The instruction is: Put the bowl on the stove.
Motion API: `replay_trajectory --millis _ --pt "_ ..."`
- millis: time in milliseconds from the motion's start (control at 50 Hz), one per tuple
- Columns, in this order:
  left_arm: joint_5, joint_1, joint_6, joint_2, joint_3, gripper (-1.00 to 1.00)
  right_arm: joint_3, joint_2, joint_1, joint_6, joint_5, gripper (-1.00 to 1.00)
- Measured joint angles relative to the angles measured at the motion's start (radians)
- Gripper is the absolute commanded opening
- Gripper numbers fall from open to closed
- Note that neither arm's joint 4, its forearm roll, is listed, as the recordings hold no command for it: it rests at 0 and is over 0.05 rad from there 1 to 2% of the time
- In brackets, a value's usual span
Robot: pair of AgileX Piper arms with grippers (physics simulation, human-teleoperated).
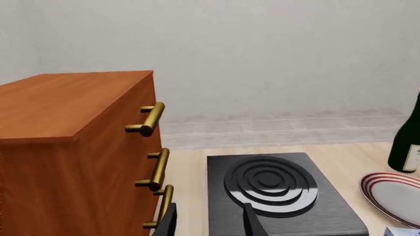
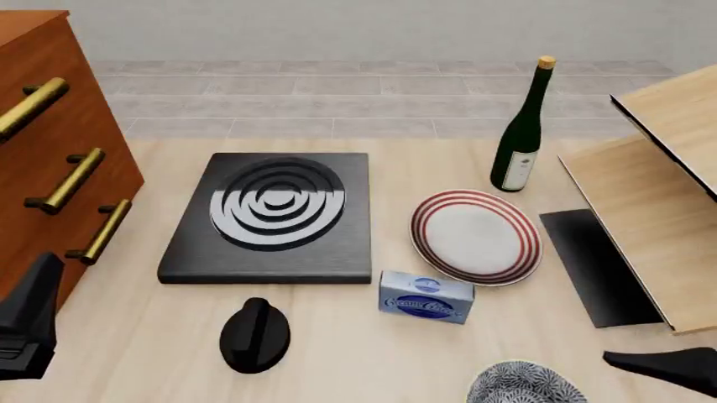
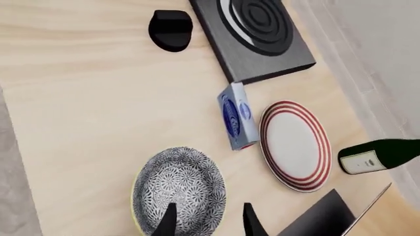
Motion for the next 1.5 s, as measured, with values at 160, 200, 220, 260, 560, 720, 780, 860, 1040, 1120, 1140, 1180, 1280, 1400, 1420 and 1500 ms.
replay_trajectory --millis 160,200,220,260,560,720,780,860,1040,1120,1140,1180,1280,1400,1420,1500 --pt "-0.004 0.007 -0.002 0.000 0.004 1.00 0.023 0.053 0.073 0.041 -0.043 1.00" --pt "-0.005 0.009 -0.003 0.000 0.004 1.00 0.029 0.068 0.090 0.050 -0.057 1.00" --pt "-0.006 0.009 -0.003 0.000 0.005 1.00 0.033 0.076 0.098 0.055 -0.064 1.00" --pt "-0.007 0.011 -0.004 0.000 0.005 1.00 0.039 0.092 0.113 0.065 -0.079 1.00" --pt "-0.012 0.022 -0.008 0.000 0.007 1.00 0.086 0.235 0.227 0.140 -0.222 1.00" --pt "-0.014 0.027 -0.008 0.000 0.007 1.00 0.104 0.302 0.278 0.179 -0.288 1.00" --pt "-0.015 0.028 -0.008 0.000 0.007 1.00 0.111 0.331 0.298 0.197 -0.317 1.00" --pt "-0.015 0.030 -0.008 0.000 0.007 1.00 0.122 0.373 0.323 0.221 -0.359 1.00" --pt "-0.015 0.036 -0.008 0.000 0.007 1.00 0.145 0.439 0.355 0.268 -0.435 1.00" --pt "-0.015 0.039 -0.008 0.000 0.007 1.00 0.152 0.462 0.366 0.292 -0.465 1.00" --pt "-0.015 0.040 -0.008 0.000 0.007 1.00 0.154 0.467 0.368 0.297 -0.472 1.00" --pt "-0.015 0.042 -0.008 0.000 0.007 1.00 0.157 0.476 0.371 0.308 -0.484 1.00" --pt "-0.014 0.046 -0.009 0.000 0.007 1.00 0.169 0.490 0.373 0.331 -0.509 1.00" --pt "-0.014 0.050 -0.010 0.000 0.007 1.00 0.183 0.497 0.371 0.358 -0.531 1.00" --pt "-0.014 0.050 -0.010 0.000 0.007 1.00 0.185 0.497 0.370 0.363 -0.533 1.00" --pt "-0.014 0.052 -0.010 0.000 0.008 1.00 0.193 0.493 0.364 0.382 -0.539 1.00"
